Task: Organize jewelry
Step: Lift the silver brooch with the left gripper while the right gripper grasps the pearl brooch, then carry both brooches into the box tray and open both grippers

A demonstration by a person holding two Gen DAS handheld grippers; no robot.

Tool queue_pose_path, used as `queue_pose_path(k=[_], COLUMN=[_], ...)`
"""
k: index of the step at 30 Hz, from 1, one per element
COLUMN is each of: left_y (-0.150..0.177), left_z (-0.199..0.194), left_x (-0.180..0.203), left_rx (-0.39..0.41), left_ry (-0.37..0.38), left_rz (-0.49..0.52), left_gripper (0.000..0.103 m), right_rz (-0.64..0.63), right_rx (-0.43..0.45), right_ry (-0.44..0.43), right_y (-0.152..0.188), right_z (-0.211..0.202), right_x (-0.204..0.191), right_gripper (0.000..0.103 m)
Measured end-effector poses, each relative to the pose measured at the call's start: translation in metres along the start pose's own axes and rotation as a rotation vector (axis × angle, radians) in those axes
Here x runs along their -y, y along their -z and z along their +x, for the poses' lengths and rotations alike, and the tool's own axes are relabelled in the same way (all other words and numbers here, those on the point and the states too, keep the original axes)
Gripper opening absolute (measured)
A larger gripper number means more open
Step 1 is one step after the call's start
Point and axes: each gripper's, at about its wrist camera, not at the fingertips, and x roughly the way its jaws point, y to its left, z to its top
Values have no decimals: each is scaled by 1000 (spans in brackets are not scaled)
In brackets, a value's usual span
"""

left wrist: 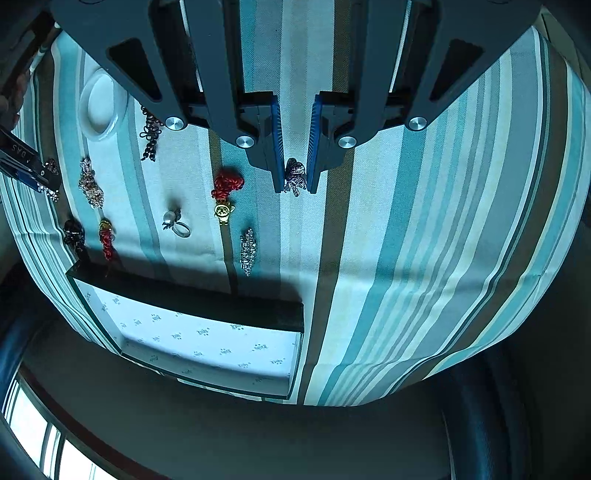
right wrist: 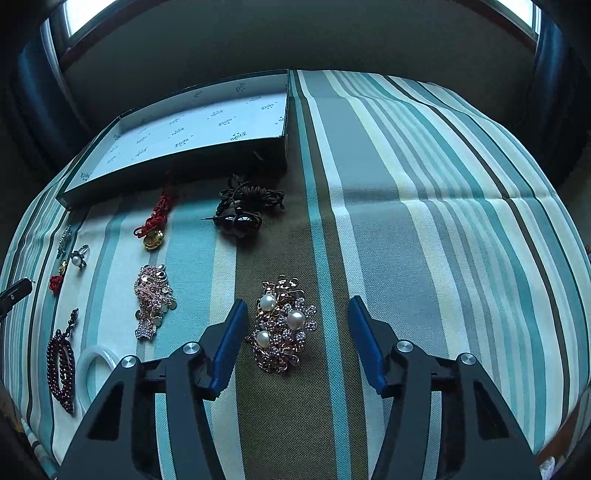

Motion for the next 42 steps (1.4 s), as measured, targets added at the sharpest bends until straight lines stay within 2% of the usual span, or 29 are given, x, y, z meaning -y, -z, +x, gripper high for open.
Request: queue_pose_path(k=[3, 7, 31, 42], left_y=[1, 1, -9, -35], left_z=[1, 0, -15, -24], left_x=[1, 2, 13, 31], left_rx=[-3, -1, 49, 103], left_ry=[2, 4, 29, 72], left_rz=[0, 0, 19, 48], left_gripper=[12, 12, 12, 12], right_rz=[-10, -19, -32, -55], right_rx=[4, 5, 90, 177], right_ry=[-33, -69, -131, -175], right_y=[3, 5, -8, -46], right_z=[-2, -3, -34, -50], right_x=[-2, -6, -16, -31], right_gripper=[38, 25, 22, 22])
